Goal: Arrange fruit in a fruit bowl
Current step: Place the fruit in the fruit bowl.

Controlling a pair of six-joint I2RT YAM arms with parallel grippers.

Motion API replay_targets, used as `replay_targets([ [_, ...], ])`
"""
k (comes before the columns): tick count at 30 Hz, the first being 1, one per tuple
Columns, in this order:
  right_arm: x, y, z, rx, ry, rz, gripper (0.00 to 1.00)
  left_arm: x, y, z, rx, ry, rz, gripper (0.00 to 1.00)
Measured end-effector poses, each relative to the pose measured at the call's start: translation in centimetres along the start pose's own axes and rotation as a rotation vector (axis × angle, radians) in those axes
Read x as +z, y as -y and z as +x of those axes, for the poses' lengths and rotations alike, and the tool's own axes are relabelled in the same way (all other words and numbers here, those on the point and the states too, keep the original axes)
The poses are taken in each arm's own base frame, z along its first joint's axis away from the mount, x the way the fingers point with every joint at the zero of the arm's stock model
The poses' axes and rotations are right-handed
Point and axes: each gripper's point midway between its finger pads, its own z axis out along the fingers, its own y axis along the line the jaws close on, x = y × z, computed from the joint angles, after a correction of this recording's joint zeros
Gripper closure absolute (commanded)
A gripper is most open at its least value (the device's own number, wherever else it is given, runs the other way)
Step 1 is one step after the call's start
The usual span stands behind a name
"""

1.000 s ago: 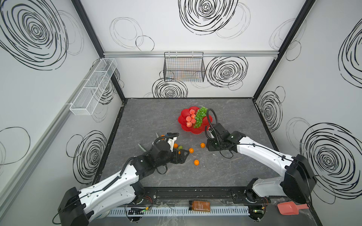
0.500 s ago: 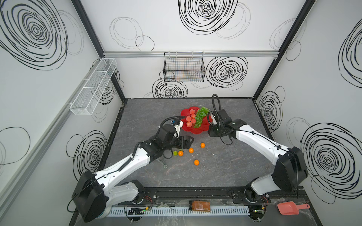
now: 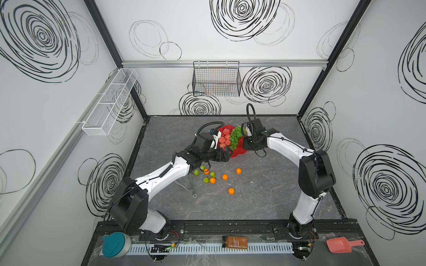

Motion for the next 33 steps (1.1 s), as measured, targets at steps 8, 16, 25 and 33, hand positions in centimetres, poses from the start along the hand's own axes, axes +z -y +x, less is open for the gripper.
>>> replay_targets([
  [8, 3.2, -0.6, -2.4, -0.024, -0.002, 0.010, 0.66, 0.1, -0.6, -0.9, -0.010, 0.027, 0.052, 0.04],
  [16, 6.3, -0.3, -3.4, -0.038, -0.014, 0.046, 0.67, -0.4, -1.4, -1.6, -0.030, 0.038, 0.091, 0.04],
  [25, 7.3, 0.3, -3.4, -0.040, -0.019, 0.076, 0.62, -0.4, -1.6, -1.3, -0.033, 0.034, 0.106, 0.04],
  [33, 7.4, 0.4, -3.3, -0.040, -0.020, 0.083, 0.52, -1.8, -0.6, -0.2, -0.024, 0.035, 0.110, 0.04],
])
